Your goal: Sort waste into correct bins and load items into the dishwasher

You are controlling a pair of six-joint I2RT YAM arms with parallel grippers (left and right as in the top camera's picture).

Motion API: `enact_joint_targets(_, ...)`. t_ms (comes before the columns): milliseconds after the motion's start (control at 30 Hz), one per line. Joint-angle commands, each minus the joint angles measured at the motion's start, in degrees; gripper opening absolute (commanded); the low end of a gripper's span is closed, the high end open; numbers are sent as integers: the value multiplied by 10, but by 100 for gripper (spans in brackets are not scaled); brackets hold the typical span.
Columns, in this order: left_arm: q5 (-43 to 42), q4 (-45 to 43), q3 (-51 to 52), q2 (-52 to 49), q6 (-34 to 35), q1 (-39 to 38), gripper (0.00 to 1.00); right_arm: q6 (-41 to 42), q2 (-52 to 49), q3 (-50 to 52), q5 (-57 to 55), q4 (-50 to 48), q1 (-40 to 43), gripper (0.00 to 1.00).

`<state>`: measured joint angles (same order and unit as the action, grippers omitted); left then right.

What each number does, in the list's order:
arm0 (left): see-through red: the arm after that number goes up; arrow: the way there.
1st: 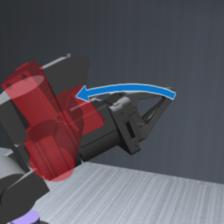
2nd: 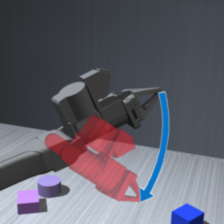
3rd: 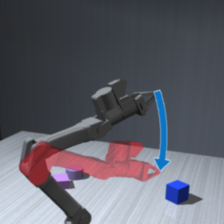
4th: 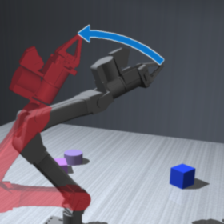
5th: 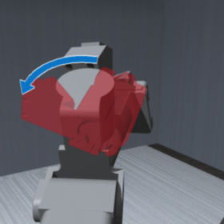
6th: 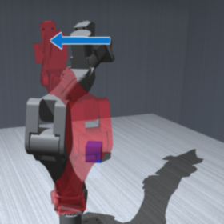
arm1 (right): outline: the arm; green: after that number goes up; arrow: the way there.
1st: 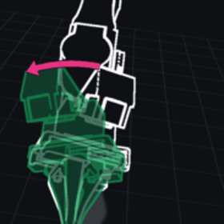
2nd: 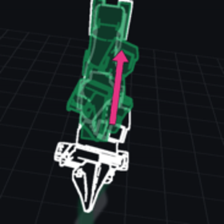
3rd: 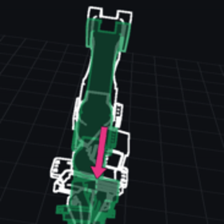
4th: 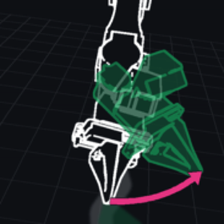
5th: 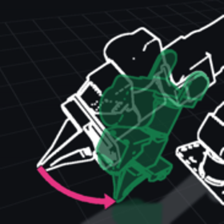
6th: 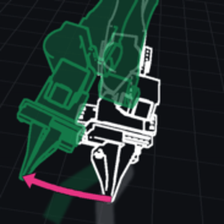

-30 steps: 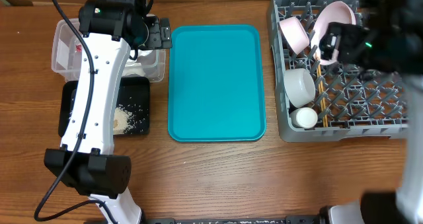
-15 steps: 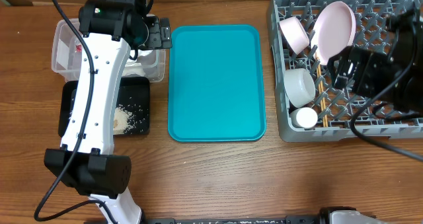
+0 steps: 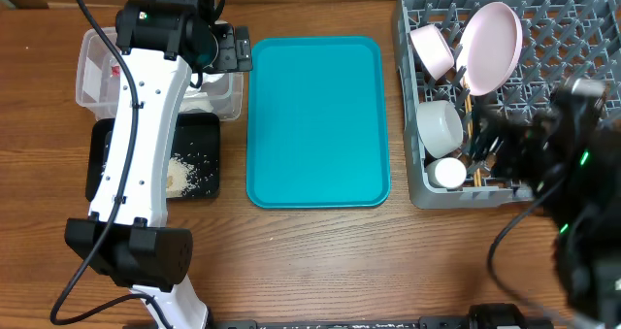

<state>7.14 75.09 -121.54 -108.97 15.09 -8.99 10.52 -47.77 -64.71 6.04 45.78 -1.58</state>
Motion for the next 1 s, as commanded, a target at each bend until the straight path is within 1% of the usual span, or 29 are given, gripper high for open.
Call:
enact_joint_targets(0, 4, -1, -7, 10, 8, -1, 100, -1, 102, 163, 9, -110, -6, 100)
enact_joint_targets(133, 4, -1, -7, 10, 8, -1, 100, 0, 205, 336, -7, -268, -14, 100)
enact_joint_targets(167, 4, -1, -7, 10, 8, -1, 100, 0, 259, 420, -7, -345, -14, 100)
enact_joint_targets(233, 4, -1, -7, 10, 8, -1, 100, 0, 309, 491, -7, -403, -15, 100)
enact_joint_targets(333, 4, -1, -7, 10, 8, -1, 100, 0, 365, 558, -11, -445, -18, 100)
enact_joint_targets(400, 4, -1, -7, 10, 8, -1, 100, 0, 399, 592, -20, -454, -21, 100)
enact_joint_targets(567, 4, -1, -7, 10, 8, -1, 100, 0, 447, 640, -26, -455, -26, 100)
enact_joint_targets(733, 4, -1, -7, 10, 8, -1, 100, 0, 477, 643, -36, -411, -29, 100)
enact_joint_targets(967, 4, -1, -7, 10, 8, -1, 100, 0, 476, 643, -36, -412, -29, 100)
